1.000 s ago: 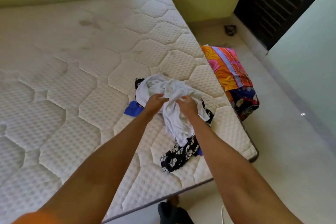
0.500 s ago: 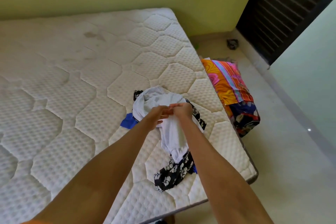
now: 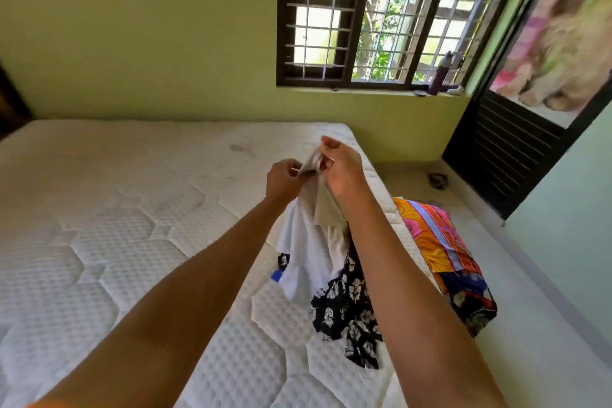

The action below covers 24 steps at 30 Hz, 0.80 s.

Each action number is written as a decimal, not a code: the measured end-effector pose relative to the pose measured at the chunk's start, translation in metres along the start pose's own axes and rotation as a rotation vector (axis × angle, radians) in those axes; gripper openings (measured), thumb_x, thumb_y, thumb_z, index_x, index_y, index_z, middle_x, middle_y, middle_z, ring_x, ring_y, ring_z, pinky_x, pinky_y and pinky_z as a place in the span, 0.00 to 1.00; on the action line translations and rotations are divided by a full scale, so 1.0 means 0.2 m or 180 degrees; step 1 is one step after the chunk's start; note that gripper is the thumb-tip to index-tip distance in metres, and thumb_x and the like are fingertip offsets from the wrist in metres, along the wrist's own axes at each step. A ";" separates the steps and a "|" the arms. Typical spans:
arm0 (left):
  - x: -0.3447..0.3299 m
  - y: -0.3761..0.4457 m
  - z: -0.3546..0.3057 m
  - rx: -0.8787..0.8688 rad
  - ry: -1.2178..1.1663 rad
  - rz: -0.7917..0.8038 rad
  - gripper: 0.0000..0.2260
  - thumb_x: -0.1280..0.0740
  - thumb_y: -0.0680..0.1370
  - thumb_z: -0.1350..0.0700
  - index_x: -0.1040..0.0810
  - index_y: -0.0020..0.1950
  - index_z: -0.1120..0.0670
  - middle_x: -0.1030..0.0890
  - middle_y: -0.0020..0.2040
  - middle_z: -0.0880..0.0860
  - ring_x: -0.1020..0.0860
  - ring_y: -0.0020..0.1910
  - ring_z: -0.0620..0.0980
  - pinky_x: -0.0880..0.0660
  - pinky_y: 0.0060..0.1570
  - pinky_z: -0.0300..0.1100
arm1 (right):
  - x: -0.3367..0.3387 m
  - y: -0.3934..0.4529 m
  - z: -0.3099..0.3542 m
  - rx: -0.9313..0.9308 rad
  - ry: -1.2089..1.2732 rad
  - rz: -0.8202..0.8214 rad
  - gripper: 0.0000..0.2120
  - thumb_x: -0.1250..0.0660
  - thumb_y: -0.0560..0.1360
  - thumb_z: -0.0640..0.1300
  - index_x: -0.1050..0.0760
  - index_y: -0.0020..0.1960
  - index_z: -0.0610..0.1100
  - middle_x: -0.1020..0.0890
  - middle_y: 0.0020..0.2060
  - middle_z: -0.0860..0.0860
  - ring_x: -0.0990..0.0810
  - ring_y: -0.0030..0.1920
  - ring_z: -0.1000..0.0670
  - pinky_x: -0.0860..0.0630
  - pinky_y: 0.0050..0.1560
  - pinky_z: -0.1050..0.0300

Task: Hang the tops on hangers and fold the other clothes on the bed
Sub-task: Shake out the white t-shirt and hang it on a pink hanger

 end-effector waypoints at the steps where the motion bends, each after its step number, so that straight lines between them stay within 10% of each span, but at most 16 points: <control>1: 0.10 -0.01 -0.07 -0.0114 -0.0009 -0.0151 0.06 0.29 0.72 0.57 0.23 0.38 0.57 0.23 0.35 0.52 0.27 0.33 0.48 0.31 0.33 0.40 | -0.07 -0.03 0.04 0.0138 0.0064 -0.0040 0.12 0.41 0.75 0.27 0.25 0.41 0.41 0.26 0.33 0.47 0.28 0.30 0.54 0.30 0.29 0.66; 5: 0.34 -0.02 -0.26 -0.0201 -0.0180 -0.0494 0.07 0.36 0.77 0.62 0.20 0.49 0.61 0.23 0.41 0.54 0.26 0.40 0.50 0.31 0.33 0.39 | -0.28 -0.10 0.09 0.0784 -0.2104 -0.0155 0.11 0.40 0.77 0.37 0.25 0.57 0.42 0.22 0.52 0.45 0.24 0.52 0.47 0.27 0.47 0.61; 9: 0.58 -0.04 -0.41 -0.0067 -0.0757 -0.0351 0.09 0.40 0.78 0.66 0.22 0.43 0.60 0.23 0.37 0.54 0.25 0.43 0.52 0.29 0.37 0.39 | -0.43 -0.28 0.03 0.0621 -0.4449 0.0707 0.30 0.34 0.74 0.45 0.42 0.71 0.39 0.29 0.63 0.41 0.28 0.62 0.40 0.28 0.55 0.51; 15: 0.87 -0.04 -0.64 -0.0061 -0.0491 -0.0209 0.13 0.40 0.80 0.60 0.24 0.62 0.61 0.22 0.54 0.56 0.24 0.53 0.54 0.26 0.55 0.44 | -0.61 -0.44 0.05 0.0469 -0.2899 0.0033 0.14 0.40 0.76 0.41 0.25 0.57 0.37 0.21 0.54 0.38 0.22 0.54 0.39 0.23 0.56 0.45; 21: 1.01 -0.22 -0.55 -0.0356 0.0537 0.0261 0.29 0.28 0.72 0.51 0.33 0.70 0.57 0.26 0.61 0.56 0.27 0.60 0.54 0.30 0.55 0.43 | -0.76 -0.51 0.13 0.0176 -0.0692 0.0216 0.14 0.46 0.81 0.41 0.30 0.64 0.41 0.22 0.47 0.44 0.24 0.46 0.47 0.25 0.38 0.59; 24: 1.03 -0.33 -0.44 -0.0639 0.0714 -0.0325 0.21 0.27 0.71 0.54 0.27 0.61 0.55 0.23 0.52 0.52 0.24 0.50 0.50 0.28 0.42 0.37 | -0.84 -0.54 0.13 0.0024 -0.0509 0.0257 0.10 0.44 0.80 0.45 0.28 0.58 0.46 0.22 0.48 0.43 0.23 0.36 0.49 0.26 0.31 0.60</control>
Point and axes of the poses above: each hand's wrist, its own y-axis towards the middle knuckle, its own x-axis out of the back of the hand, z = x × y, the point moved 1 cm from there along y, towards the middle knuckle
